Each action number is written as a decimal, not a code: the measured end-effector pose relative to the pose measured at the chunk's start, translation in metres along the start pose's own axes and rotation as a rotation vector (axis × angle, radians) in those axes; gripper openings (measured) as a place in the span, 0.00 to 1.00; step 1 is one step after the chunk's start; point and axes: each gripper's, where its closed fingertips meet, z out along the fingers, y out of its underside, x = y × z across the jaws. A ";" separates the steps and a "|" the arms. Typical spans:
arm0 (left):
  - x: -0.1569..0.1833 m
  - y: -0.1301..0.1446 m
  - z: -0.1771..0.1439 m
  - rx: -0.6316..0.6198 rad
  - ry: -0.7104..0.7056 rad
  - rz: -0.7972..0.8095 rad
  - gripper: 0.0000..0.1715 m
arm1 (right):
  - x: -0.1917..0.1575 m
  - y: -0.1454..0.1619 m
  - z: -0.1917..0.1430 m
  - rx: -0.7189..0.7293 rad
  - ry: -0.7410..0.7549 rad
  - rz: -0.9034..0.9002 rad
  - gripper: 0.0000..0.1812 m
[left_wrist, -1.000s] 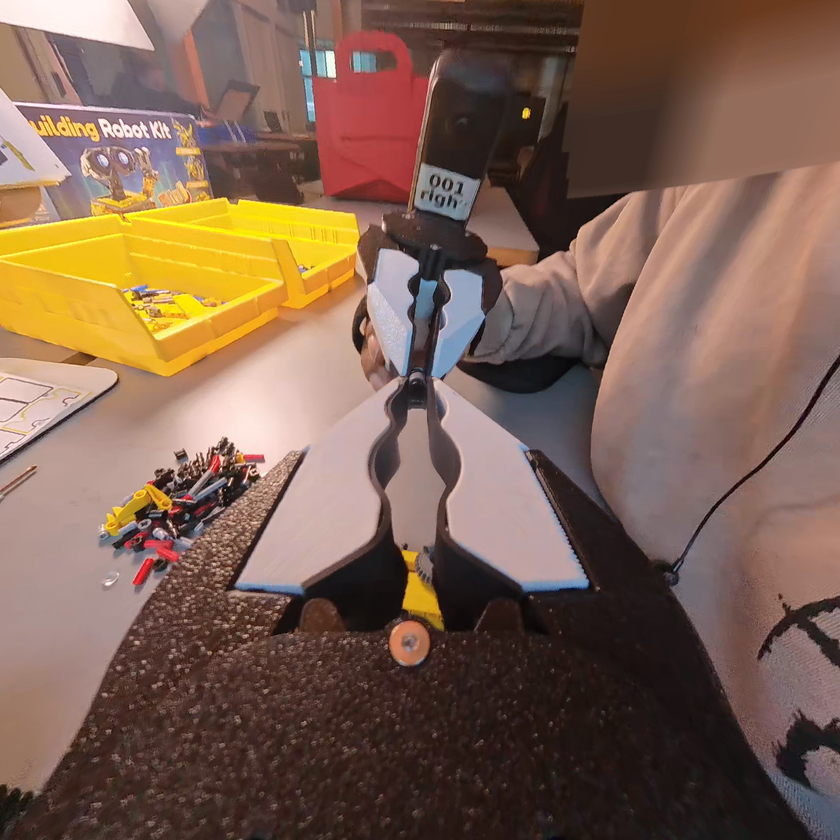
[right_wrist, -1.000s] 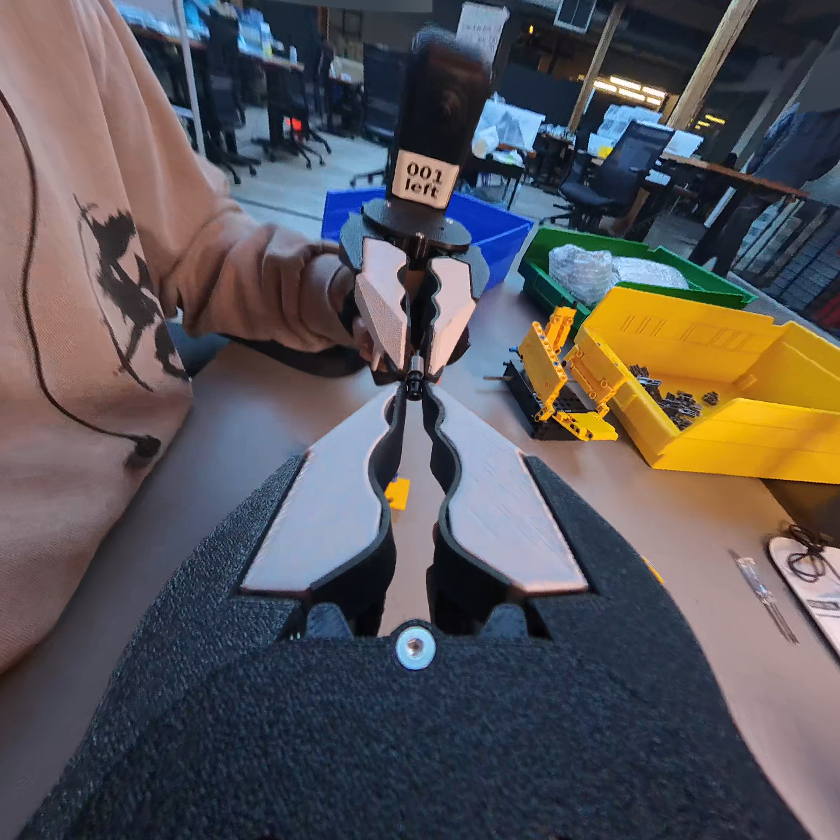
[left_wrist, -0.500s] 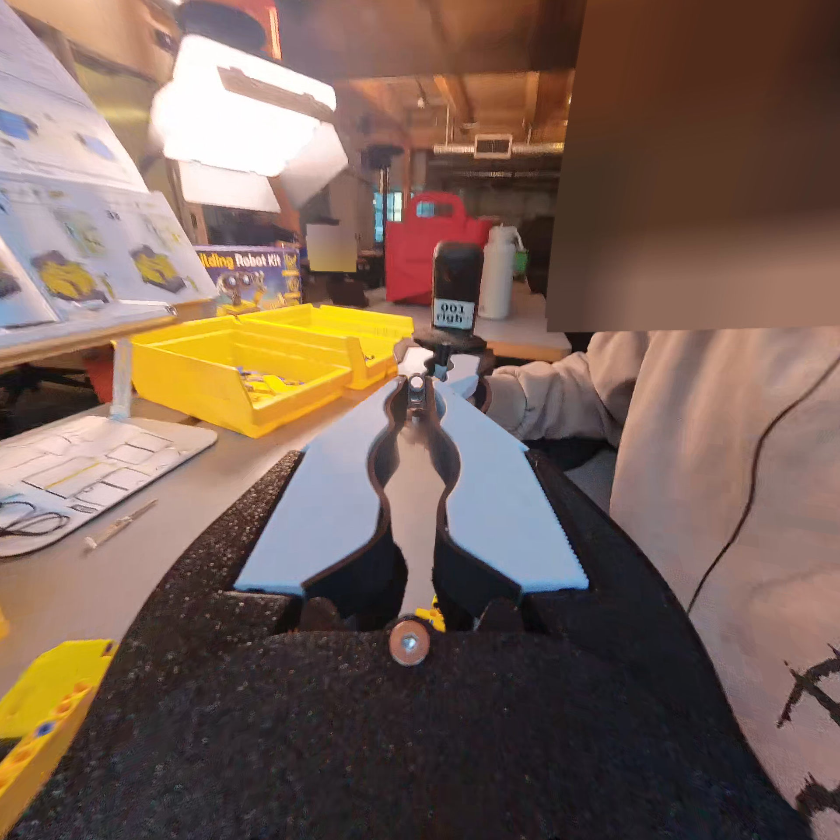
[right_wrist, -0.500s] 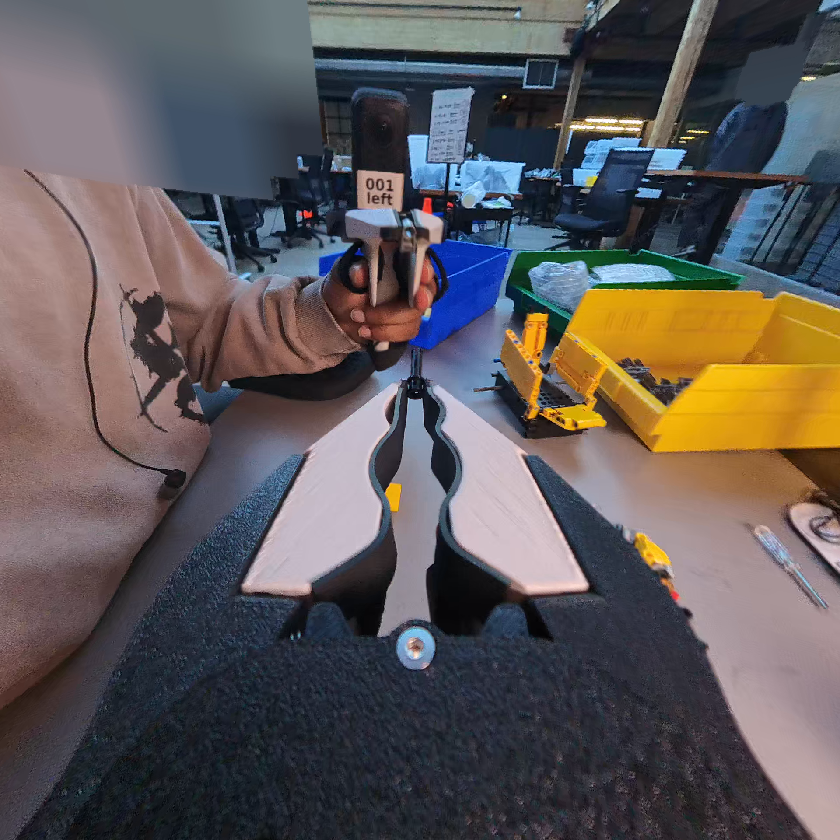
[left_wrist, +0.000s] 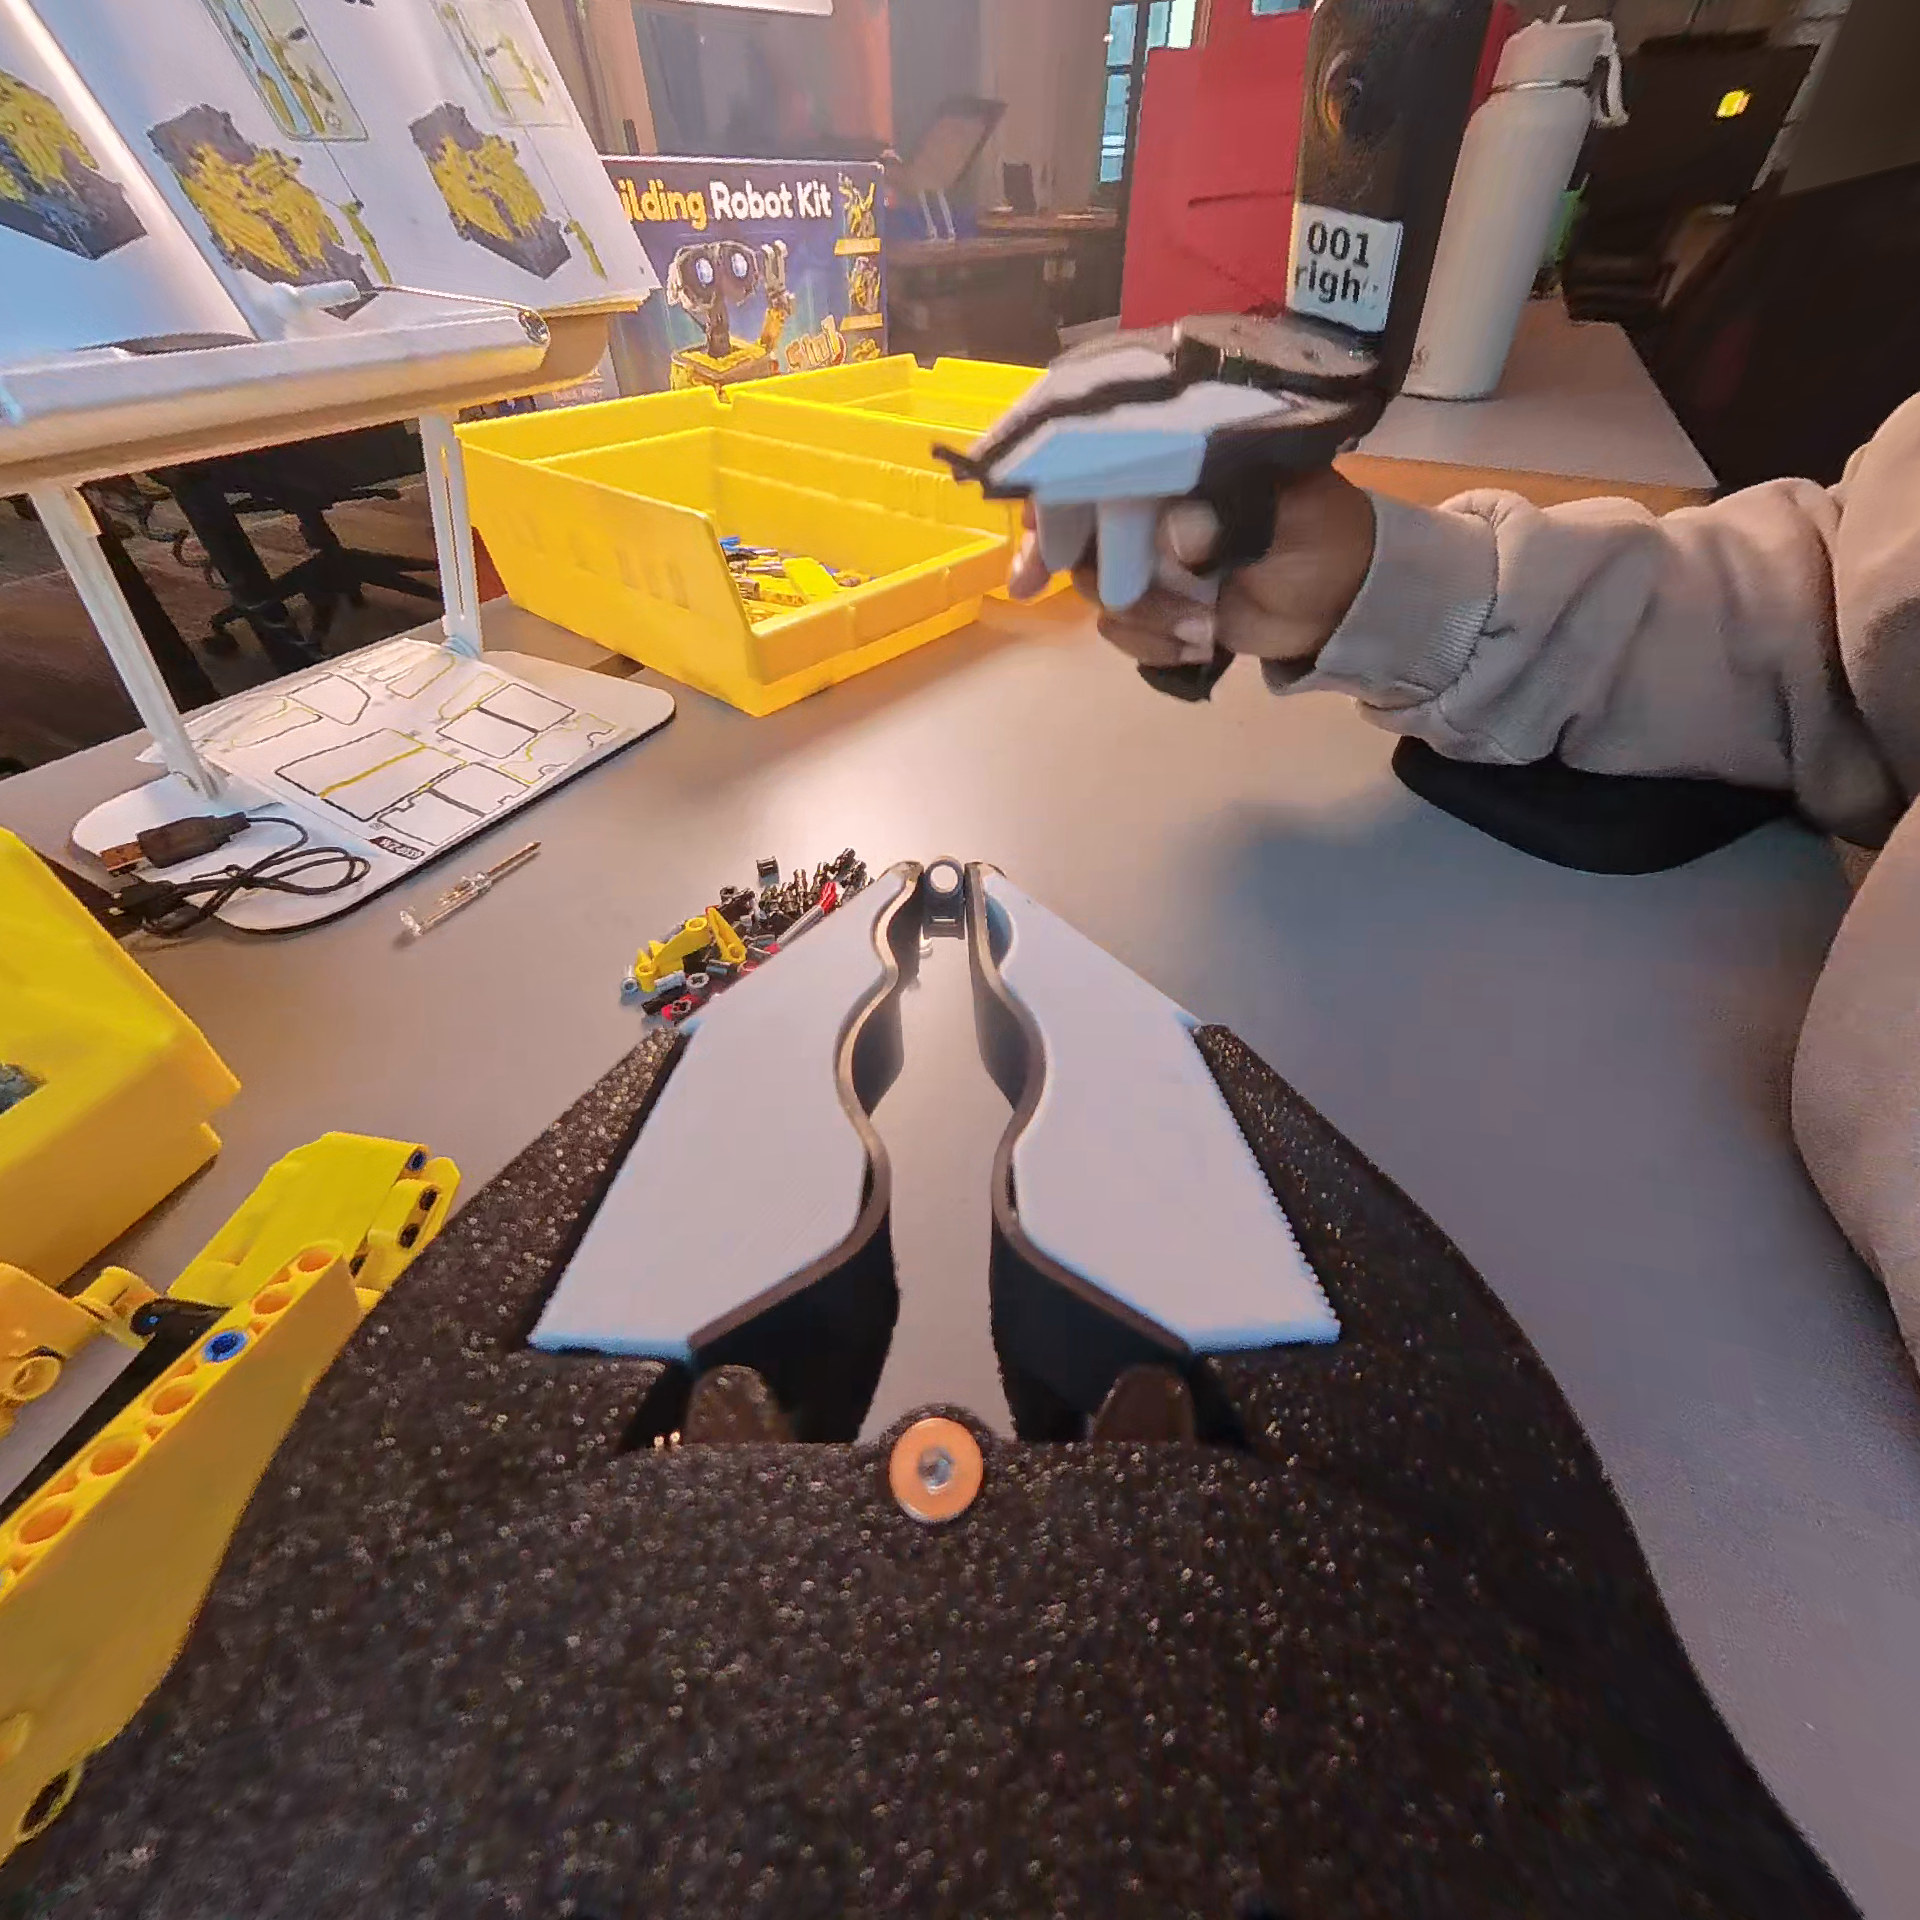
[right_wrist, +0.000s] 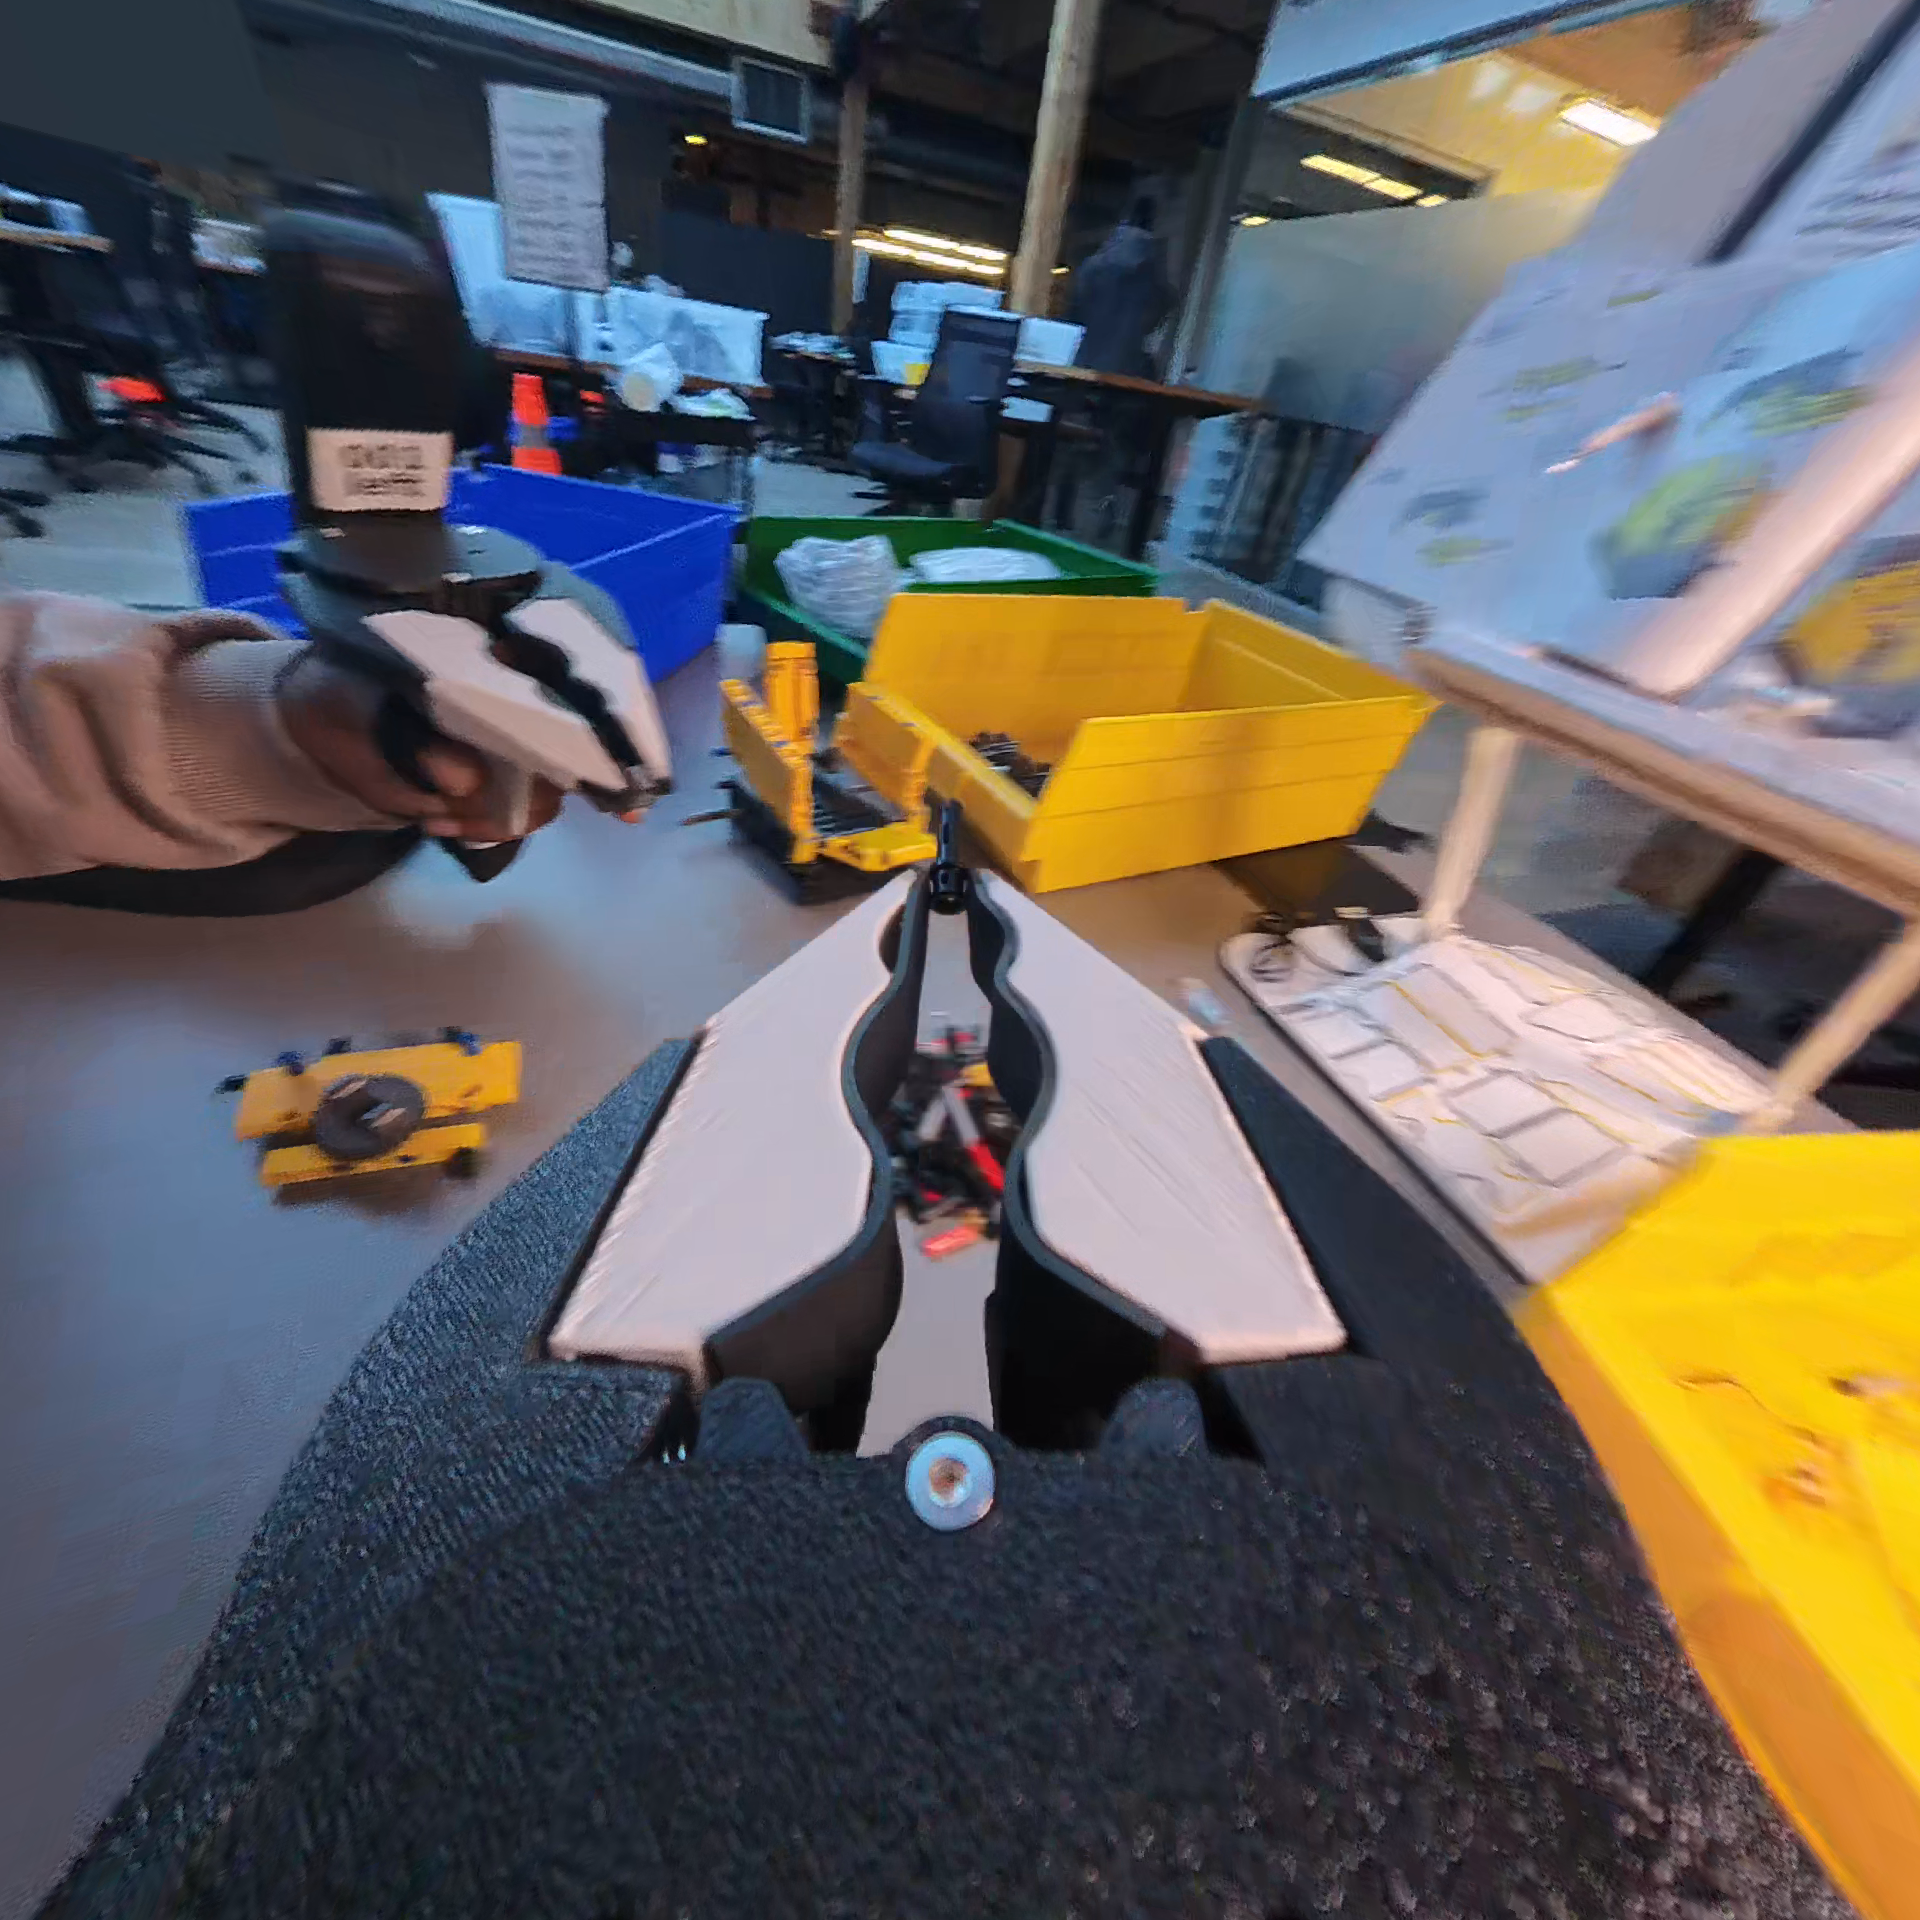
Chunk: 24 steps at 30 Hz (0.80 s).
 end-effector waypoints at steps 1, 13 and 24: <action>0.001 -0.001 0.000 0.005 0.004 -0.003 0.04 | 0.026 -0.006 -0.013 0.005 0.109 -0.038 0.03; 0.013 0.010 0.016 -0.010 0.078 -0.092 0.04 | 0.262 0.074 -0.295 -0.416 1.193 0.072 0.04; 0.024 0.010 0.021 -0.031 0.039 0.086 0.04 | 0.145 -0.014 -0.132 -0.129 0.576 -0.006 0.27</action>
